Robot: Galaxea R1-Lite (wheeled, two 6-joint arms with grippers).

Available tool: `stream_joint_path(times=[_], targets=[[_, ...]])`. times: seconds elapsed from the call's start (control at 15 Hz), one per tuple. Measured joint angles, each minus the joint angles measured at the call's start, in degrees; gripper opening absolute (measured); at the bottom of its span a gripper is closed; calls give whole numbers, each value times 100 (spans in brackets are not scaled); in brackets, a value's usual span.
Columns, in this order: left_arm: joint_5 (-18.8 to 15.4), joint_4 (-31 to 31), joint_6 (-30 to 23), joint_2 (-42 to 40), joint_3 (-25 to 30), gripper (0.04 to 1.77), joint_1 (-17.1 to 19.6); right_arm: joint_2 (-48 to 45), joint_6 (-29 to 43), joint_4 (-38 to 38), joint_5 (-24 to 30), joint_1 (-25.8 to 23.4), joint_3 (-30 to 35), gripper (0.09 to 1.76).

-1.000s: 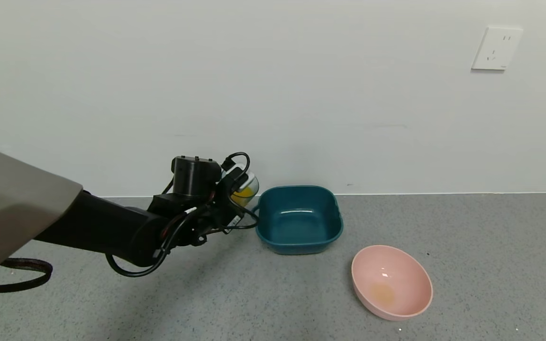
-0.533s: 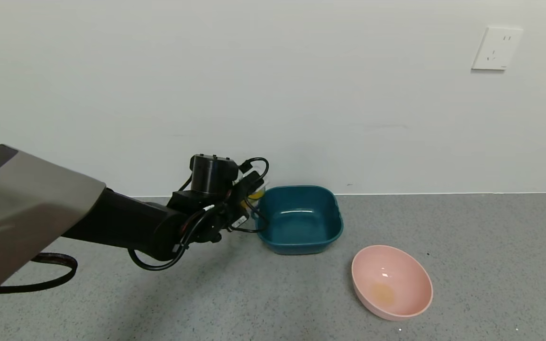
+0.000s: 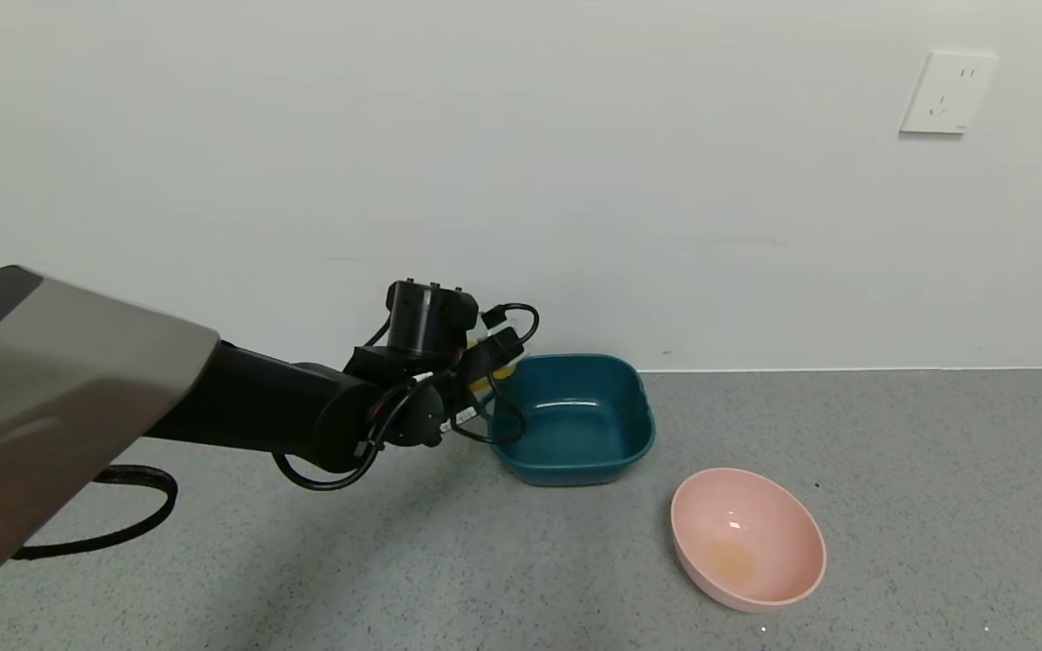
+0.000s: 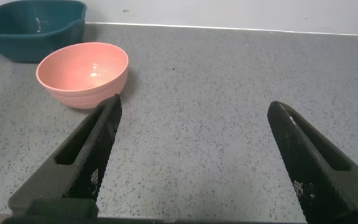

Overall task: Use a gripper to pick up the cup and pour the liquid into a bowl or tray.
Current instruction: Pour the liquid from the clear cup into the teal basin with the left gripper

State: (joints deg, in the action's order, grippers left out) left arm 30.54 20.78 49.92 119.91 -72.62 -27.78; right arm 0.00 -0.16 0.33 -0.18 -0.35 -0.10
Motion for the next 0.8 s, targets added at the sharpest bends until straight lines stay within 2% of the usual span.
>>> stream_joint_path(times=[0.53, 0.8], targets=[[523, 27, 1039, 291, -318, 127, -57, 0, 0, 0, 2, 0, 0, 171], [636, 68, 1601, 361, -467, 127, -118, 0, 2, 0, 2, 0, 0, 171]])
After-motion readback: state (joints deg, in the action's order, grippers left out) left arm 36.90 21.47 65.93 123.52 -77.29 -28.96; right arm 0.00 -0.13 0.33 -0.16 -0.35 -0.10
